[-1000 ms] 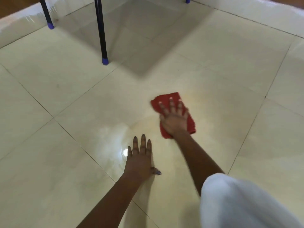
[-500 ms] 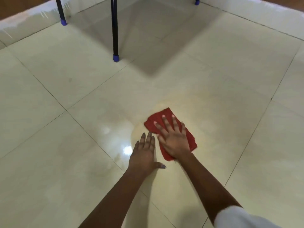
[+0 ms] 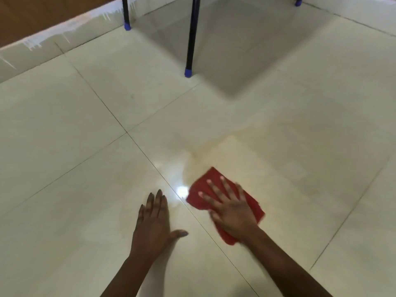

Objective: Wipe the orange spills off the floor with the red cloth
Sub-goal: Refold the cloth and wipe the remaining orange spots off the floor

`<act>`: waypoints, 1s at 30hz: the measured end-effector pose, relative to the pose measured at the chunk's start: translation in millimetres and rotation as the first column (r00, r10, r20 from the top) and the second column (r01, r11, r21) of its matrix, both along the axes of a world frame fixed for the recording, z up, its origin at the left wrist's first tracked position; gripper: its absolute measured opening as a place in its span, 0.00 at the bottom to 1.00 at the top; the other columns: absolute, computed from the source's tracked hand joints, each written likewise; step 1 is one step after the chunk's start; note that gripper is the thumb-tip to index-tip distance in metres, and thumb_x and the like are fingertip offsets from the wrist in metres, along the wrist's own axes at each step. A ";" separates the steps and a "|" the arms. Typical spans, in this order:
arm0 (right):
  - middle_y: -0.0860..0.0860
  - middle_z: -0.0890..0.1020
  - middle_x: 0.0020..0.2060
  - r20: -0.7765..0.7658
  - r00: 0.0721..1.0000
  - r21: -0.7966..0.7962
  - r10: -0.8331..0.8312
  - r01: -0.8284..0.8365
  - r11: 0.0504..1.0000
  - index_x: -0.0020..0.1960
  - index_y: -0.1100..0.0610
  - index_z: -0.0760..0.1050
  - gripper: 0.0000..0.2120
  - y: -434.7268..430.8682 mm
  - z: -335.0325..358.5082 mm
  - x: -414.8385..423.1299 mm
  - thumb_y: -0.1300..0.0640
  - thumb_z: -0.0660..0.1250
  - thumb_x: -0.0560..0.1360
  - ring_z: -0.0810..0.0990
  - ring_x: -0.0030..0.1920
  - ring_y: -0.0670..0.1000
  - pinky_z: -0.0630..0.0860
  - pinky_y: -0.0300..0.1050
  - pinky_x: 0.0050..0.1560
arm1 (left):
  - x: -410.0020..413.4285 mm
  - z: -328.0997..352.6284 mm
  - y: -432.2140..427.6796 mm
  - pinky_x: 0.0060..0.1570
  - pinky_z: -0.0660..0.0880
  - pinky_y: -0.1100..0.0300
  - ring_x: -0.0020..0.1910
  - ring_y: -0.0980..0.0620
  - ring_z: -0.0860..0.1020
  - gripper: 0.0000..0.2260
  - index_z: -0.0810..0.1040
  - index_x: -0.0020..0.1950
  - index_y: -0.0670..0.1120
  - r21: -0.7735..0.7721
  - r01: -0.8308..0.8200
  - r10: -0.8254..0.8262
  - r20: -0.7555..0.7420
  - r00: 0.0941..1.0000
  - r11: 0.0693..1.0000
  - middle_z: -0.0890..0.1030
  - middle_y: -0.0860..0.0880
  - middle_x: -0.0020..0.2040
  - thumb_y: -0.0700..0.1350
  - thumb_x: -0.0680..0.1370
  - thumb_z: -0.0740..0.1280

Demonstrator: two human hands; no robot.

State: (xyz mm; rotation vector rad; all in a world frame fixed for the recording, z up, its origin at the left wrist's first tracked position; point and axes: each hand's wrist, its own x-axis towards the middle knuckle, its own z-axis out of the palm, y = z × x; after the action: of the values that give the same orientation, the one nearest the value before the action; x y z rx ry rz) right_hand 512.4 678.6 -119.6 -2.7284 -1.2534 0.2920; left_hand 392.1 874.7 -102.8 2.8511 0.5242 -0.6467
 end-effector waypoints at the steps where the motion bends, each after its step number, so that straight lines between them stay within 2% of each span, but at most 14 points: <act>1: 0.49 0.68 0.71 0.040 0.998 -0.014 -0.058 0.058 0.998 0.69 0.39 0.62 0.25 -16.8 -3.0 10.1 0.43 0.54 0.72 0.64 0.71 0.58 0.64 0.64 0.64 | -3.1 -1.1 3.2 0.64 0.65 0.43 0.71 0.41 0.63 0.56 0.67 0.70 0.36 0.000 -0.008 0.008 0.003 1.000 1.000 0.63 0.40 0.73 0.79 0.64 0.38; 3: 0.50 0.64 0.73 0.071 0.967 -0.040 -0.246 0.249 0.968 0.72 0.39 0.59 0.26 -23.5 -0.6 49.7 0.42 0.50 0.74 0.59 0.73 0.59 0.61 0.66 0.66 | -4.4 -1.6 4.9 0.65 0.62 0.43 0.72 0.42 0.61 0.55 0.65 0.71 0.36 0.004 0.004 -0.004 0.032 0.999 1.000 0.61 0.40 0.74 0.79 0.64 0.38; 5: 0.51 0.54 0.76 0.015 0.917 -0.067 -0.398 0.398 0.915 0.74 0.40 0.52 0.25 8.3 2.0 81.8 0.42 0.48 0.77 0.49 0.75 0.59 0.50 0.65 0.69 | -3.0 -1.1 3.2 0.71 0.48 0.47 0.75 0.47 0.45 0.59 0.54 0.75 0.38 -0.024 0.022 -0.020 0.066 0.998 0.999 0.47 0.45 0.76 0.81 0.59 0.35; 7: 0.52 0.52 0.76 -0.006 0.943 -0.049 -0.334 0.333 0.942 0.74 0.41 0.53 0.25 59.4 3.8 66.5 0.44 0.48 0.77 0.48 0.75 0.61 0.50 0.67 0.70 | -10.1 -2.2 7.4 0.71 0.43 0.47 0.74 0.48 0.41 0.60 0.51 0.76 0.39 -0.010 0.004 -0.003 0.108 0.994 1.000 0.43 0.47 0.75 0.81 0.58 0.34; 9: 0.52 0.56 0.76 -0.012 0.996 -0.010 -0.093 0.093 0.996 0.74 0.41 0.55 0.26 91.1 1.7 9.7 0.43 0.46 0.75 0.51 0.75 0.62 0.53 0.69 0.69 | -28.7 -1.9 19.1 0.71 0.46 0.45 0.74 0.47 0.42 0.60 0.51 0.76 0.39 0.018 -0.029 0.028 0.072 0.997 0.999 0.44 0.46 0.75 0.81 0.58 0.34; 12: 0.50 0.65 0.72 0.001 0.989 0.018 0.148 -0.148 0.989 0.71 0.39 0.60 0.25 53.8 -1.1 -56.0 0.42 0.53 0.73 0.61 0.72 0.60 0.56 0.65 0.67 | -64.1 -3.5 40.3 0.68 0.58 0.41 0.75 0.44 0.51 0.56 0.59 0.74 0.37 0.048 -0.076 0.074 0.038 0.996 0.996 0.56 0.42 0.76 0.80 0.63 0.39; 15: 0.50 0.66 0.71 0.064 0.996 -0.026 0.056 -0.055 0.998 0.70 0.39 0.61 0.25 28.4 0.0 -24.5 0.42 0.53 0.73 0.64 0.71 0.60 0.58 0.64 0.66 | -79.4 -6.2 53.2 0.71 0.45 0.46 0.75 0.49 0.40 0.57 0.50 0.76 0.41 0.013 -0.079 0.079 0.026 0.997 0.997 0.46 0.46 0.77 0.81 0.61 0.39; 17: 0.51 0.57 0.75 0.047 0.991 -0.036 -0.128 0.130 0.991 0.73 0.40 0.54 0.25 57.3 4.0 18.9 0.43 0.48 0.76 0.55 0.74 0.61 0.53 0.66 0.69 | -77.8 -5.3 55.1 0.71 0.42 0.47 0.75 0.50 0.38 0.58 0.49 0.76 0.41 0.000 -0.060 0.060 0.074 0.995 0.998 0.45 0.47 0.77 0.81 0.59 0.39; 19: 0.51 0.48 0.77 -0.033 0.984 -0.077 -0.174 0.171 0.982 0.74 0.40 0.47 0.25 109.3 7.6 27.1 0.42 0.47 0.79 0.43 0.75 0.60 0.44 0.65 0.70 | -78.8 -4.5 54.5 0.71 0.39 0.47 0.75 0.49 0.37 0.59 0.47 0.76 0.42 -0.004 -0.080 0.080 0.064 0.995 0.997 0.42 0.48 0.77 0.82 0.58 0.38; 21: 0.51 0.49 0.76 -0.078 0.997 -0.035 -0.005 0.002 0.999 0.74 0.40 0.49 0.25 148.2 7.2 -6.4 0.42 0.45 0.78 0.45 0.75 0.60 0.45 0.66 0.70 | -88.3 -3.4 52.4 0.71 0.38 0.47 0.74 0.49 0.37 0.59 0.45 0.76 0.42 -0.026 -0.145 0.147 0.075 0.986 0.989 0.40 0.48 0.76 0.82 0.57 0.37; 23: 0.51 0.61 0.74 -0.026 0.952 0.009 0.304 -0.304 0.953 0.72 0.40 0.60 0.25 149.5 0.6 -53.6 0.42 0.48 0.75 0.57 0.73 0.61 0.54 0.68 0.67 | -109.7 -2.5 54.3 0.72 0.40 0.46 0.74 0.48 0.37 0.59 0.43 0.76 0.42 -0.034 -0.209 0.211 0.085 0.974 0.977 0.40 0.48 0.76 0.82 0.57 0.37; 25: 0.50 0.69 0.70 0.015 0.916 0.016 0.401 -0.402 0.916 0.68 0.39 0.67 0.24 132.6 1.1 -59.0 0.43 0.53 0.72 0.66 0.70 0.59 0.64 0.67 0.63 | -136.1 1.1 63.9 0.72 0.39 0.47 0.74 0.48 0.37 0.60 0.42 0.75 0.42 -0.023 -0.281 0.282 0.079 0.956 0.959 0.40 0.48 0.76 0.82 0.56 0.37; 27: 0.50 0.67 0.71 0.058 0.960 0.015 0.274 -0.275 0.961 0.69 0.39 0.64 0.24 136.1 -2.1 -29.0 0.43 0.52 0.73 0.63 0.72 0.58 0.61 0.66 0.65 | -154.2 1.5 73.8 0.71 0.39 0.47 0.74 0.49 0.37 0.60 0.43 0.76 0.42 -0.018 -0.316 0.316 0.066 0.946 0.949 0.40 0.48 0.76 0.82 0.55 0.36; 30: 0.49 0.51 0.76 -0.009 0.998 -0.028 0.056 -0.056 0.998 0.74 0.39 0.52 0.24 184.6 3.6 -13.3 0.43 0.49 0.78 0.46 0.75 0.59 0.46 0.64 0.70 | -159.9 0.4 78.0 0.71 0.37 0.48 0.74 0.49 0.34 0.60 0.41 0.76 0.43 -0.012 -0.306 0.307 0.042 0.951 0.952 0.36 0.49 0.76 0.82 0.55 0.35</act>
State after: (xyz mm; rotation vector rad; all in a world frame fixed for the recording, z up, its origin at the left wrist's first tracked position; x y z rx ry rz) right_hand 499.1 863.2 -116.0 -2.7160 -1.3350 0.3295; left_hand 232.2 952.8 -102.4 2.6862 0.9316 -0.5268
